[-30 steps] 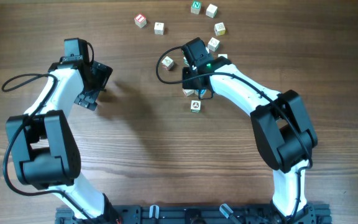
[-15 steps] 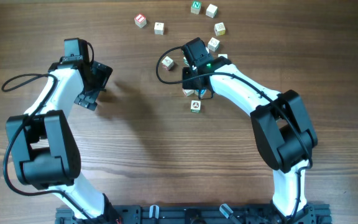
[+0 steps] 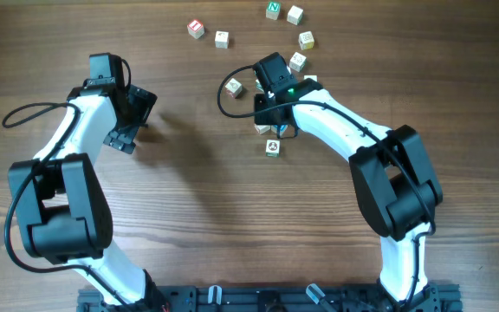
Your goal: Form a circle
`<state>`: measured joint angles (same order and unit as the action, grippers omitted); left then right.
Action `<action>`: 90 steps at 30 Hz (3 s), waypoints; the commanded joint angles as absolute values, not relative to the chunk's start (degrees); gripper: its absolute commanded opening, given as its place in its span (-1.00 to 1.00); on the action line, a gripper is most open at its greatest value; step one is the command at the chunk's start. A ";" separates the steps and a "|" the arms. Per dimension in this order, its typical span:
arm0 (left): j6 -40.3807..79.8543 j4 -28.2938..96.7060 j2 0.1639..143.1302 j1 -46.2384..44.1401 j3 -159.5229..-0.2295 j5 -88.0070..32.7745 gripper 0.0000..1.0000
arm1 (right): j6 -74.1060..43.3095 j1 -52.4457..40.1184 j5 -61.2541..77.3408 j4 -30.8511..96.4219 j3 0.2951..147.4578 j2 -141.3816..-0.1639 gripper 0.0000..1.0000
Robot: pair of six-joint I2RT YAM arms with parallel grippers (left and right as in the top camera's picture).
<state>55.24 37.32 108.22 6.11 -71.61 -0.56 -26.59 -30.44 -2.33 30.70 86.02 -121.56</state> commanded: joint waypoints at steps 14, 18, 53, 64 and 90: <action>55.79 37.32 108.99 6.17 -71.79 -0.60 1.00 | -21.32 -30.68 -1.43 29.85 86.26 -121.49 -0.91; 55.79 37.32 108.99 6.17 -71.79 -0.60 1.00 | -19.86 -30.68 -1.28 28.99 86.26 -121.27 -0.91; 55.79 37.32 108.99 6.17 -71.79 -0.60 1.00 | -24.05 -30.68 0.12 31.79 86.26 -121.05 -0.91; 55.79 37.32 108.99 6.17 -71.79 -0.60 1.00 | -24.05 -30.68 -1.26 31.29 86.37 -120.66 -0.91; 55.79 37.32 108.99 6.17 -71.79 -0.60 1.00 | -21.91 -36.29 -5.13 27.77 88.55 -121.51 -0.91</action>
<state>55.24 37.32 108.22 6.11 -71.61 -0.56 -21.98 -36.73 -4.12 27.40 87.59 -119.81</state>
